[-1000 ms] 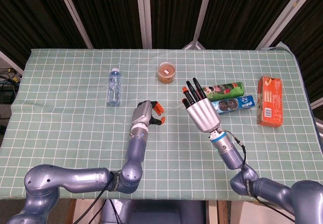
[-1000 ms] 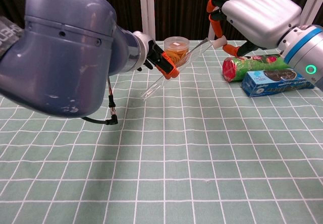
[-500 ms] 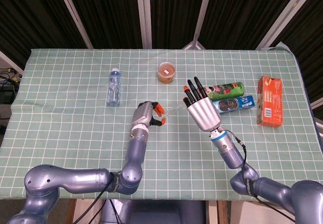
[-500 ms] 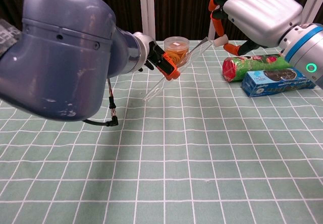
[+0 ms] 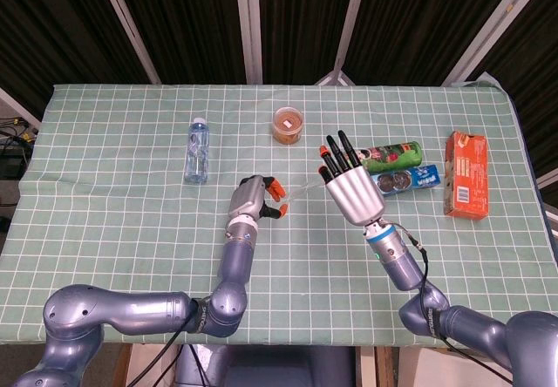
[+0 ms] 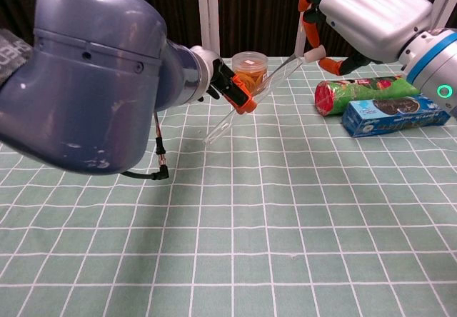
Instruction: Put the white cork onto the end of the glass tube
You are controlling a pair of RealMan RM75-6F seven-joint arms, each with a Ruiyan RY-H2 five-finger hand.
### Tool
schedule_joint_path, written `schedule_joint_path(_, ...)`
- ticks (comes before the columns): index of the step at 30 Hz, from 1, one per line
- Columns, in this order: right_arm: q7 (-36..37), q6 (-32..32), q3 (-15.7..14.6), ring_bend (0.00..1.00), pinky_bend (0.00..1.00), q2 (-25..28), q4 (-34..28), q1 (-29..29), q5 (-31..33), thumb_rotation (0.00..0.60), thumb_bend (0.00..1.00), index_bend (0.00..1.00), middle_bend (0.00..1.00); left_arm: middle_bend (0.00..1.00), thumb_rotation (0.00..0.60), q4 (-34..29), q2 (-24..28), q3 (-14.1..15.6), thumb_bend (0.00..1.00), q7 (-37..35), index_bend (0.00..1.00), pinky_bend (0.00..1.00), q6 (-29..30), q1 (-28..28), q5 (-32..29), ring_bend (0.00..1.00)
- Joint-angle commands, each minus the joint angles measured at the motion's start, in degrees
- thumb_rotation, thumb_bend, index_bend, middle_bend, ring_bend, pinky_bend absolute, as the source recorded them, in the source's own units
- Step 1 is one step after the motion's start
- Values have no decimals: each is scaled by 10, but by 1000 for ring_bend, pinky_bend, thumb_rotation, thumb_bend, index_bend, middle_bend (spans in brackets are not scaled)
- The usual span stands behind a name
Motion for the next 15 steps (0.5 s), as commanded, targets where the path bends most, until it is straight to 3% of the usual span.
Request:
schedule_joint_path(1, 1, 0, -1, 110, 0, 0, 0, 0, -1, 600, 369, 655, 263, 473, 600, 0, -2, 0, 618, 0, 571, 0, 1, -1, 1, 128)
schedule_joint_path(15, 2, 1, -2, 110, 0, 1, -5, 0, -3, 600, 370, 655, 263, 473, 600, 4, -6, -2, 618, 2, 570, 0, 3, -4, 0, 128)
